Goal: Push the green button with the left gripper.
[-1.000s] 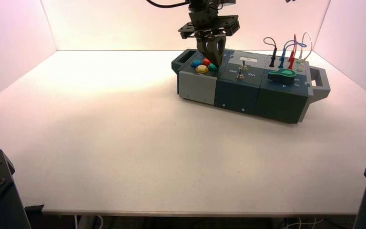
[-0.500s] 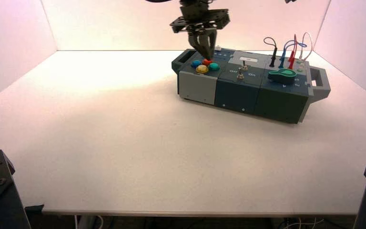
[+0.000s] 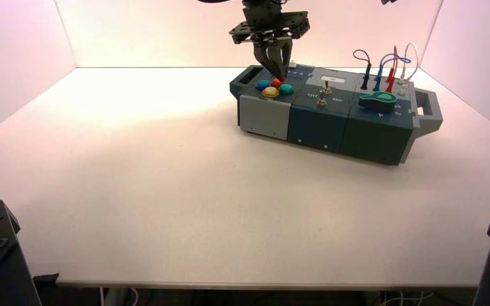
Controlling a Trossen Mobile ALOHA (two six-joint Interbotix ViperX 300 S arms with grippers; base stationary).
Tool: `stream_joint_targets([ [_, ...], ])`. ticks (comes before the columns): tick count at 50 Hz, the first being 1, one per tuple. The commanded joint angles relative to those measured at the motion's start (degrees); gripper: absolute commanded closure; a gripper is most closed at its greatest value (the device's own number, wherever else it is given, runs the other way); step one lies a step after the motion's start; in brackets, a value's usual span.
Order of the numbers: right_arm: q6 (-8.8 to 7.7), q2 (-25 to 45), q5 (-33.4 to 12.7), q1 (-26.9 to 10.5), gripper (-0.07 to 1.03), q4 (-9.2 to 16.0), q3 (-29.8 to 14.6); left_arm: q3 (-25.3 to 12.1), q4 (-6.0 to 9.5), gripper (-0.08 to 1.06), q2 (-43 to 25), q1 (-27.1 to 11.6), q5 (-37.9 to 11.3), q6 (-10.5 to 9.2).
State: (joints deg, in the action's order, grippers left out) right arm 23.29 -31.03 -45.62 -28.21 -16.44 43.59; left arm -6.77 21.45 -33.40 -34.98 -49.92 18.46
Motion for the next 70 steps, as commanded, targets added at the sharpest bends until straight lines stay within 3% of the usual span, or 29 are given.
stream_joint_targets([
  [1, 0.35, -0.4, 0.3, 0.4, 0.83, -0.1, -1.1, -1.7, 0.26, 1.00, 1.9, -0.6, -0.2, -0.18],
  [52, 0.26, -0.8, 0.2, 0.5, 0.83, -0.4, -0.9, -1.8, 0.26, 1.00, -0.3, -1.0, -1.1, -0.97],
  [70, -0.53, -0.2, 0.1, 1.5, 0.83, -1.1, -0.8, -1.6, 0.26, 1.00, -0.2, -0.8, -1.1, -1.85],
])
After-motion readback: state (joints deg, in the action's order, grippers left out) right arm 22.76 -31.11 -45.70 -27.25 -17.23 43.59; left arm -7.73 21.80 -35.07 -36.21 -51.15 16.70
